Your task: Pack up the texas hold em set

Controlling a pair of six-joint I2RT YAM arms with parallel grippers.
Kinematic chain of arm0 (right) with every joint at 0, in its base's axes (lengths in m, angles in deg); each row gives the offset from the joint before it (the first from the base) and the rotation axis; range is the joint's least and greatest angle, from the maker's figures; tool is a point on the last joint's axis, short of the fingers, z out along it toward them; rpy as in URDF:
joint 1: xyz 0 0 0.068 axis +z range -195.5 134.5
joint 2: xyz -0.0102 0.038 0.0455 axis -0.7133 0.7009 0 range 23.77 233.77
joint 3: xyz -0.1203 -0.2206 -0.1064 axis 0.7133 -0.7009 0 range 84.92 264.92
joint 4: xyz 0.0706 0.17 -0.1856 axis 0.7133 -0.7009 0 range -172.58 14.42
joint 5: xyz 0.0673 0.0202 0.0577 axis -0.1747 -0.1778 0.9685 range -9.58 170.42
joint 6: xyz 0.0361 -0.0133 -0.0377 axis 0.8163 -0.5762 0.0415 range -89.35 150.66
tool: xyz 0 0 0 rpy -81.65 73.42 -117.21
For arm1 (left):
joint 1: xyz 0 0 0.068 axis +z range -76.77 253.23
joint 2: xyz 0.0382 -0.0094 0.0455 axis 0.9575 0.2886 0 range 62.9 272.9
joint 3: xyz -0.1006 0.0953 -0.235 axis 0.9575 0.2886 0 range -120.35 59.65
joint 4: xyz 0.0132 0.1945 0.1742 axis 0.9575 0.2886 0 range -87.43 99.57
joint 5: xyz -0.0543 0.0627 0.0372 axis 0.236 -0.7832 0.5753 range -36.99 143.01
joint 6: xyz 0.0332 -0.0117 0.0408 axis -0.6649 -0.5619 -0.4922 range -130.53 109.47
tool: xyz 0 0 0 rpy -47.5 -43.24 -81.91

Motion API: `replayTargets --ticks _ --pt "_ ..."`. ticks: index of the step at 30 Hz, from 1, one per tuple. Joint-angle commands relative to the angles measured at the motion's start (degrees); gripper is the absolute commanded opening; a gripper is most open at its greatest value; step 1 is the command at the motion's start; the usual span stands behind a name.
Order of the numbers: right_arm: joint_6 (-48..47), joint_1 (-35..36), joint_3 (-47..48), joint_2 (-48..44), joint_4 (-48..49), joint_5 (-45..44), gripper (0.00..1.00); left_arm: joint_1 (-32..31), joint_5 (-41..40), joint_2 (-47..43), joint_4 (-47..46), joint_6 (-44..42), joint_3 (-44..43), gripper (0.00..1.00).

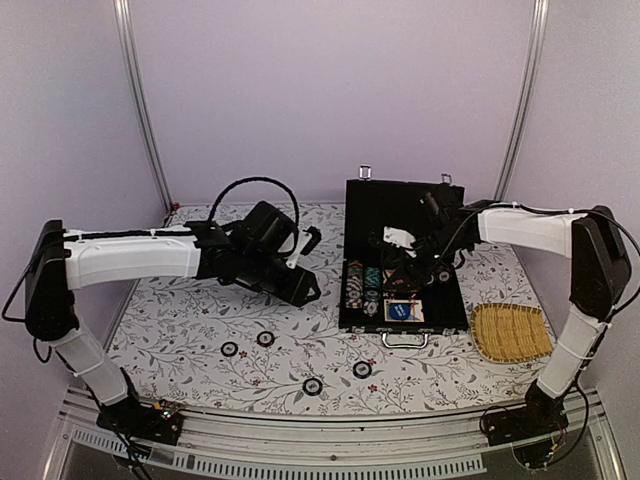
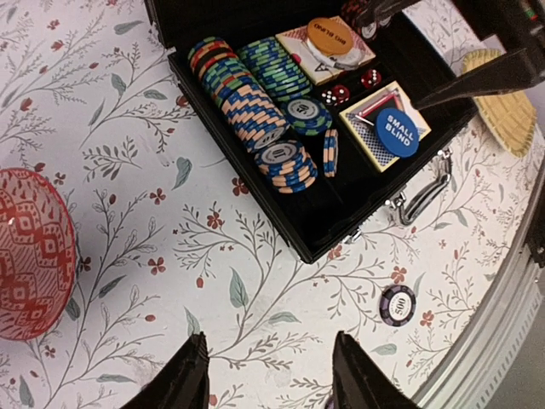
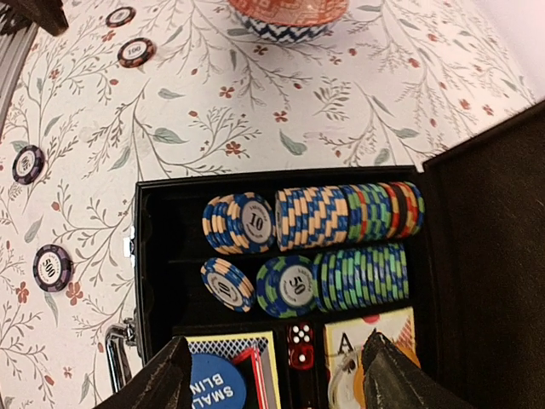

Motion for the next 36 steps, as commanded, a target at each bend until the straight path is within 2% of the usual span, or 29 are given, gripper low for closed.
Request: replayTargets --ticks 1,7,17,36 --pt "-6.1 2.2 6.2 6.6 -6.2 1.5 0.68 0.1 -0.8 -5.2 -5.1 4.7 6.1 0.51" --pt "-9.7 4.8 10.0 13.3 -8.9 -1.1 0.68 0.2 -1.5 -10.5 -6.8 6.8 11.0 0.51" --pt "-9.8 7.2 12.2 18.1 -9.0 -4.0 0.67 0.1 -1.7 -11.5 -7.4 7.0 12.8 0.51" --pt "-9.9 9.9 8.0 14.4 -12.3 -6.7 0.21 0.2 -0.4 -8.6 -9.3 7.2 13.4 0.51"
